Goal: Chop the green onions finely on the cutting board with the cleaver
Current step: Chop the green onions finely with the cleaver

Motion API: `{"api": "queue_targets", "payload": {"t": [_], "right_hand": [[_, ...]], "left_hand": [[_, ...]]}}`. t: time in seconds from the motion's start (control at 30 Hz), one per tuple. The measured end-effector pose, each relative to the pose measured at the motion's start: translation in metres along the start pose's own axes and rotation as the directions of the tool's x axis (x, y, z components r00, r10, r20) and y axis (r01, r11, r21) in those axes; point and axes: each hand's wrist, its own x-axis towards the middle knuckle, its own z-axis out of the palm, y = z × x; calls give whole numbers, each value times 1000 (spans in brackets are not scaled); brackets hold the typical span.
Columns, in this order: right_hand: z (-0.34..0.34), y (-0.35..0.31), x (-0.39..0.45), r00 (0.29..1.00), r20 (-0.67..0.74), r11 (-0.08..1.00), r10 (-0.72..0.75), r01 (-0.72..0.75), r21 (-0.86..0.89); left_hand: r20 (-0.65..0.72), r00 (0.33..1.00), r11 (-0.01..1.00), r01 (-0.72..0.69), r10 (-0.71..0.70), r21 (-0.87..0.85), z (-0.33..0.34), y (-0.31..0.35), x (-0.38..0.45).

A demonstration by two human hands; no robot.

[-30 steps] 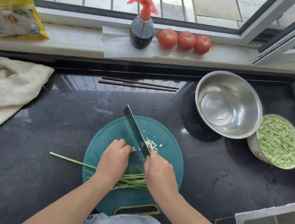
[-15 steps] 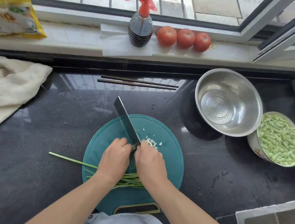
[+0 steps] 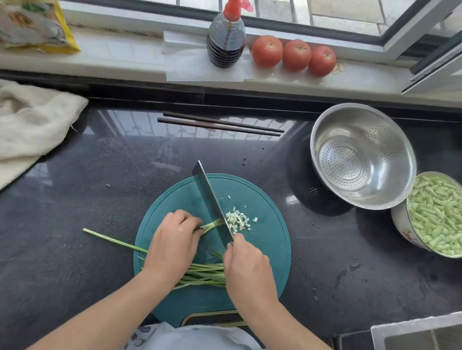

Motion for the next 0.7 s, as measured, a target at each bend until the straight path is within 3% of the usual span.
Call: {"api": "queue_targets", "payload": {"t": [0.23, 0.5, 0.7], "right_hand": [[6, -8, 6, 1000, 29, 998, 11, -10, -56], [-2, -14, 29, 998, -57, 999, 25, -23, 41], [-2, -4, 0, 1000, 21, 1000, -6, 7, -16]], "left_hand": [[0, 998, 994, 57, -58, 91, 13, 10, 6], [14, 995, 992, 96, -98, 81, 13, 10, 7], [23, 986, 985, 166, -167, 46, 16, 11, 9]]}}
